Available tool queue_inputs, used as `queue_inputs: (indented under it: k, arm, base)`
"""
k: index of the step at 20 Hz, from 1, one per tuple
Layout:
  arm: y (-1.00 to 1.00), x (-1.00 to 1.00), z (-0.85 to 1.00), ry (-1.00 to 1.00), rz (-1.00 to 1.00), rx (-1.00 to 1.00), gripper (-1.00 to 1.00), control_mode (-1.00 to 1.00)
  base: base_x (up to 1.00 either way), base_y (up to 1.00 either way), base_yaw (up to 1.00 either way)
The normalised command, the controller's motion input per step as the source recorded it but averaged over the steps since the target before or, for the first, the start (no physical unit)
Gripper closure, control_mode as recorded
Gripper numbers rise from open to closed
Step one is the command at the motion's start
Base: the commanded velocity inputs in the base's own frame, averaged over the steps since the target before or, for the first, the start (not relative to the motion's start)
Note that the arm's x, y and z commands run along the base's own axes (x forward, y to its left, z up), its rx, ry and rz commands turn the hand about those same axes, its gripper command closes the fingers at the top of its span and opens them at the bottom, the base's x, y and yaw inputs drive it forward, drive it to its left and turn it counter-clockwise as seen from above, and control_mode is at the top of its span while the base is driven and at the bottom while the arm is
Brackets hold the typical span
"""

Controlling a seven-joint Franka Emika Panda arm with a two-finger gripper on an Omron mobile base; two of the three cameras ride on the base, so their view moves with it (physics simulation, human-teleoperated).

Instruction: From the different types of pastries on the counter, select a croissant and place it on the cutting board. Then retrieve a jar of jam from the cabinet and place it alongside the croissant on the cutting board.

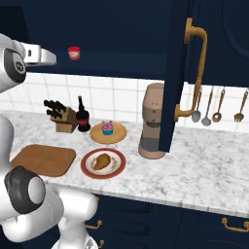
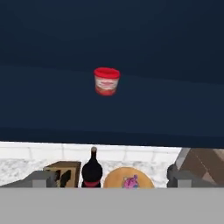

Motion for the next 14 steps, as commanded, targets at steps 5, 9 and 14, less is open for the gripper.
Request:
queue_inputs:
  k: [5,9,14]
  arm:
    - [0.0,0.47,0.4,0.08,-0.02,0.08,-1.0,-1.0]
    - [0.0,0.44,0.24,0.1,-0.03,0.01,-1.0,-1.0]
    - [-0.15,0.34,-0.09,0.05,-0.01,0.0,-1.0,-1.0]
  base:
    - [0.0,0.0,0.0]
    - [0.0,0.0,0.0]
    - [0.0,0.0,0.0]
